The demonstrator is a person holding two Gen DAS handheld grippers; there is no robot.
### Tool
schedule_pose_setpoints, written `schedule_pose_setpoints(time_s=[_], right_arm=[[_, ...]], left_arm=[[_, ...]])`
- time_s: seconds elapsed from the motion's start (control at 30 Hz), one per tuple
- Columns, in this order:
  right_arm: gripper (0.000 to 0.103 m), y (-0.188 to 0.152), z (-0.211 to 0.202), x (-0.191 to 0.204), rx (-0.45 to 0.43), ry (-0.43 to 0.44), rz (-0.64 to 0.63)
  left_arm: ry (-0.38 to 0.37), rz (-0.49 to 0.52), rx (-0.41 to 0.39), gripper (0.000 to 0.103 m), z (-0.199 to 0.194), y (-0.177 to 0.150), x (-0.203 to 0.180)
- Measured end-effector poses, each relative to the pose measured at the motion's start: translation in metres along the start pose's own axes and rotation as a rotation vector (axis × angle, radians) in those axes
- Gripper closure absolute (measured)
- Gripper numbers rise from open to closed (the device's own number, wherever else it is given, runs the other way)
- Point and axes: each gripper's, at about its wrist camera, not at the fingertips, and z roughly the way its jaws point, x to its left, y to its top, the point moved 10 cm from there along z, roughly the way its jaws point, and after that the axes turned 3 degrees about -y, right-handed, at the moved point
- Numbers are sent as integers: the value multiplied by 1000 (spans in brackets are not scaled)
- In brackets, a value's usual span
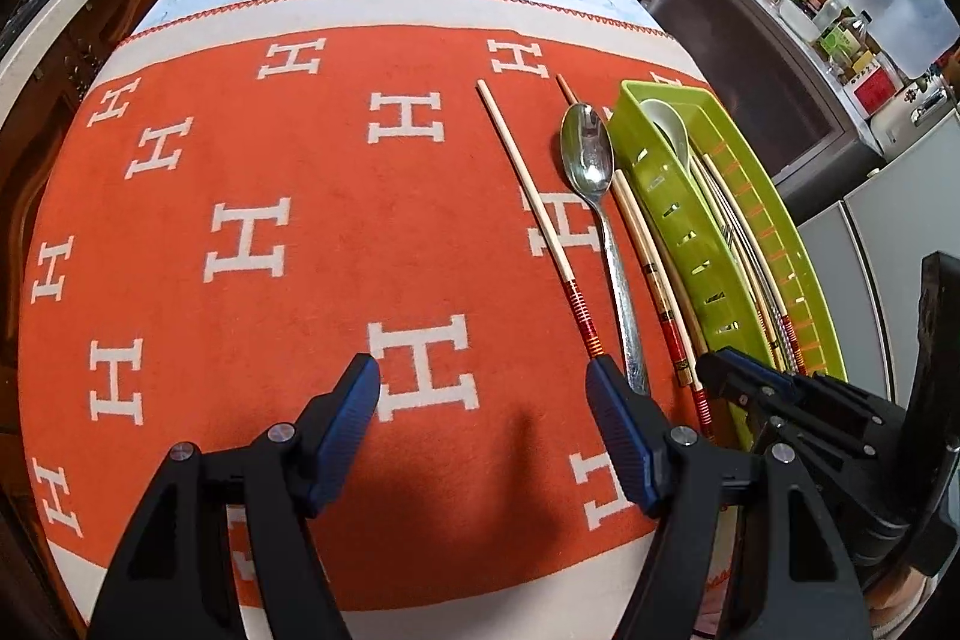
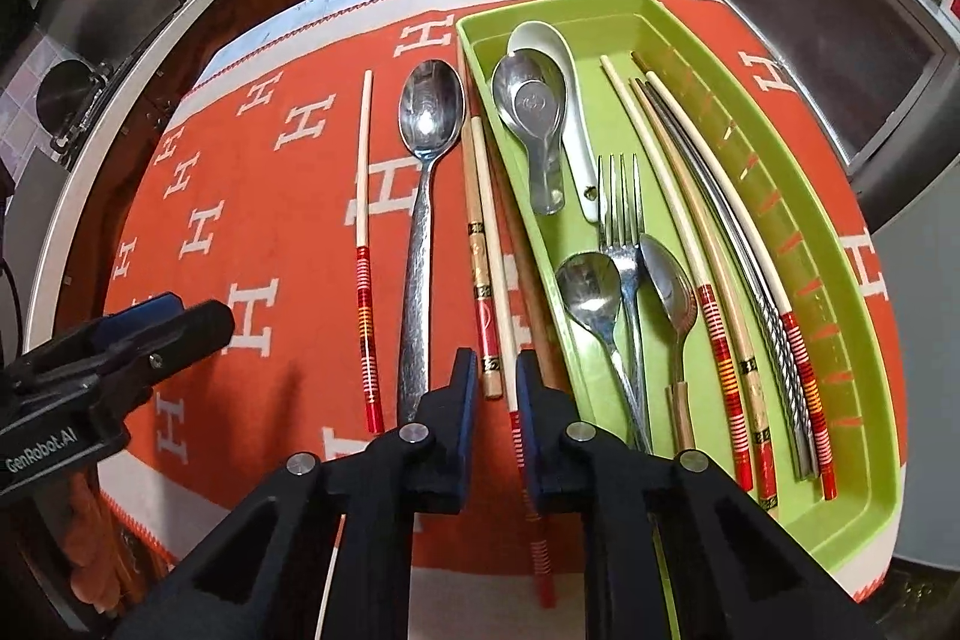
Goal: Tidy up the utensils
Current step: 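Lift both tools away and lower them toward the last chopsticks, then close left tool on the white red-tipped chopstick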
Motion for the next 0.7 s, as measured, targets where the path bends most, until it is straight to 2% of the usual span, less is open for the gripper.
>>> schedule_pose_setpoints(time_s=[0.17, 0.47, 0.7], right_arm=[[101, 7, 2, -7, -4, 5, 0], [102, 16, 5, -15, -9, 24, 8], [102, 15, 3, -18, -16, 37, 16]], left_arm=[[5, 13, 11, 34, 6, 0, -4], [14, 22, 30, 34, 17, 3, -5], [50, 39, 47, 34, 39, 20, -9]])
